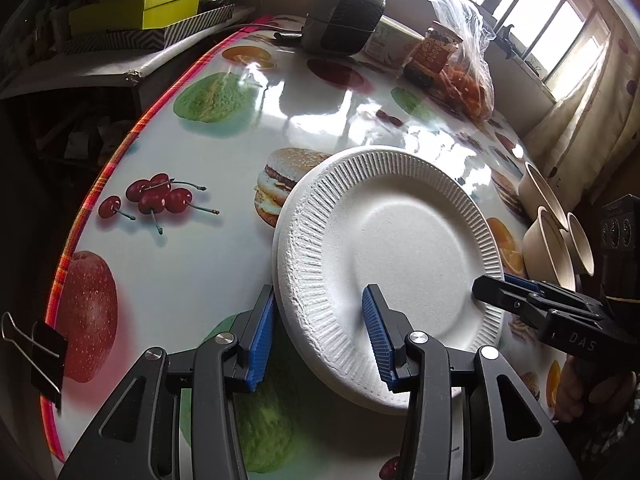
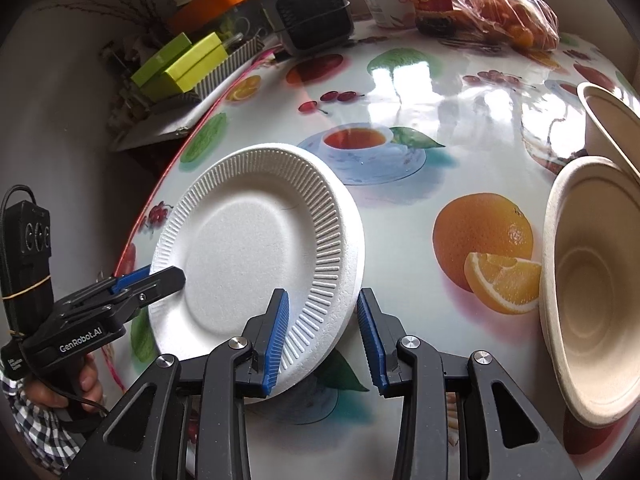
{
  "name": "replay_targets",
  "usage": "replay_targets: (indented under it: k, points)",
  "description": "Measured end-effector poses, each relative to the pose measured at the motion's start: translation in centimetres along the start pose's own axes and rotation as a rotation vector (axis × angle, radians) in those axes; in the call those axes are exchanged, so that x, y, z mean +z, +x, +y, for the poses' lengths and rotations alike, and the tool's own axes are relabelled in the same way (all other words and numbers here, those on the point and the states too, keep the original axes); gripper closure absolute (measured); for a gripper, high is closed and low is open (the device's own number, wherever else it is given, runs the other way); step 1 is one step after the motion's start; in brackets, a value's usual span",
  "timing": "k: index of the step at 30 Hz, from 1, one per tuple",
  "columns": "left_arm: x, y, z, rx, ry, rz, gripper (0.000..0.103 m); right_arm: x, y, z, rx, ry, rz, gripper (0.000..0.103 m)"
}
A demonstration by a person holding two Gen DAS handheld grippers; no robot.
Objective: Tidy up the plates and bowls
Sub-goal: 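Withdraw both open tools from the plate stack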
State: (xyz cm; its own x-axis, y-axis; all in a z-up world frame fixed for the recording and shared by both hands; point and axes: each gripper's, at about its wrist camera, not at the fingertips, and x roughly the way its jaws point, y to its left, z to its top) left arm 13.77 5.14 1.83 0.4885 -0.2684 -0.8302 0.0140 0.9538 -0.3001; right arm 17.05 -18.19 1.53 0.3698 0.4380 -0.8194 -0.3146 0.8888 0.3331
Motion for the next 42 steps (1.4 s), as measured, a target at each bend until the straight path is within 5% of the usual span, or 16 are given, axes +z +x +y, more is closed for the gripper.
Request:
replay_targets:
  k: [22,36,42]
  points:
    - [3.0,1.5,0.3,0.012,0.017,0.023,0.058,2.6,1.5,-0.4,-0.026,0.011,0.008,0.067]
    - [3.1,1.5,0.2,0.028,0.019,0.024,0.058,2.5,1.2,-0.6,-0.048,0.017,-0.008,0.047]
    - [3.3,0.8,0.2,0.037,0.014,0.007,0.058,2.5,0.6,-0.9,-0.044,0.028,-0.027,0.046]
